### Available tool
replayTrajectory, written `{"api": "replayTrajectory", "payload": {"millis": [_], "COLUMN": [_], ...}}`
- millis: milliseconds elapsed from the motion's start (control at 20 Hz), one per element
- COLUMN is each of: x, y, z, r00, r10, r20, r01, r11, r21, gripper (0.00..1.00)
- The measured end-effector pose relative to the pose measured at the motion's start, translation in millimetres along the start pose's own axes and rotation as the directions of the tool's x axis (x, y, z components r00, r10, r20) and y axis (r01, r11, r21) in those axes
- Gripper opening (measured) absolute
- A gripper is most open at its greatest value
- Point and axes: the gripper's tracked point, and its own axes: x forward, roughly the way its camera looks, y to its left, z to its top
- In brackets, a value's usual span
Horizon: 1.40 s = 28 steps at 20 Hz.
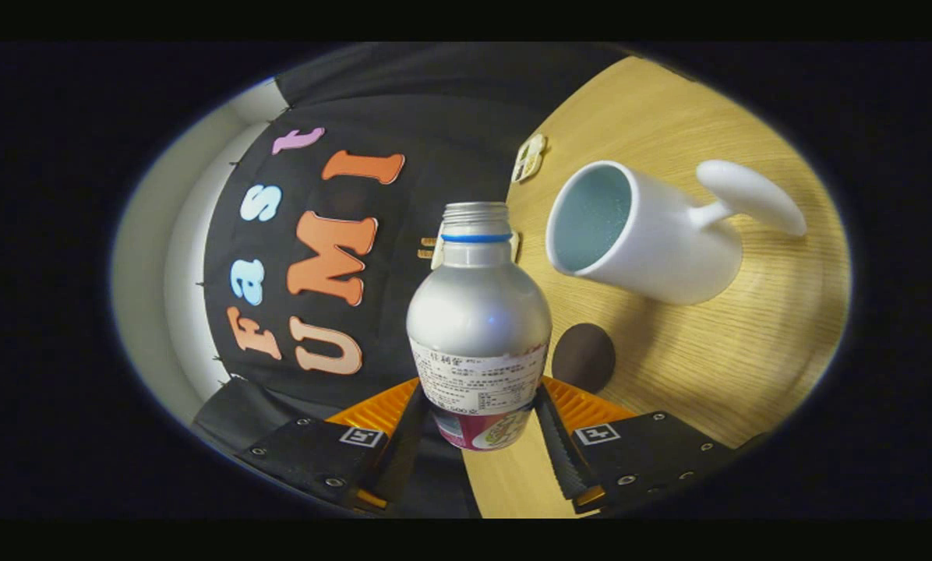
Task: Take the bottle from table, then pour the juice into the cup, finally place the bottle on the coaster
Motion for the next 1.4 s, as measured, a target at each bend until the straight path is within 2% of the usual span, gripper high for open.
{"api": "replayTrajectory", "payload": {"millis": [250, 600, 1000, 1400], "x": [-1.5, -3.0, -6.6, -8.9], "y": [12.1, 31.7, 35.8, 43.8], "z": [-0.4, 4.5, 12.8, 16.9], "r00": [1.000, 0.997, 0.993, 0.993], "r10": [0.027, 0.077, 0.108, 0.112], "r20": [-0.013, 0.008, 0.040, 0.041], "r01": [-0.026, -0.076, -0.115, -0.118], "r11": [0.995, 0.964, 0.908, 0.865], "r21": [0.099, 0.254, 0.403, 0.488], "gripper": [0.74, 0.74, 0.74, 0.74]}}
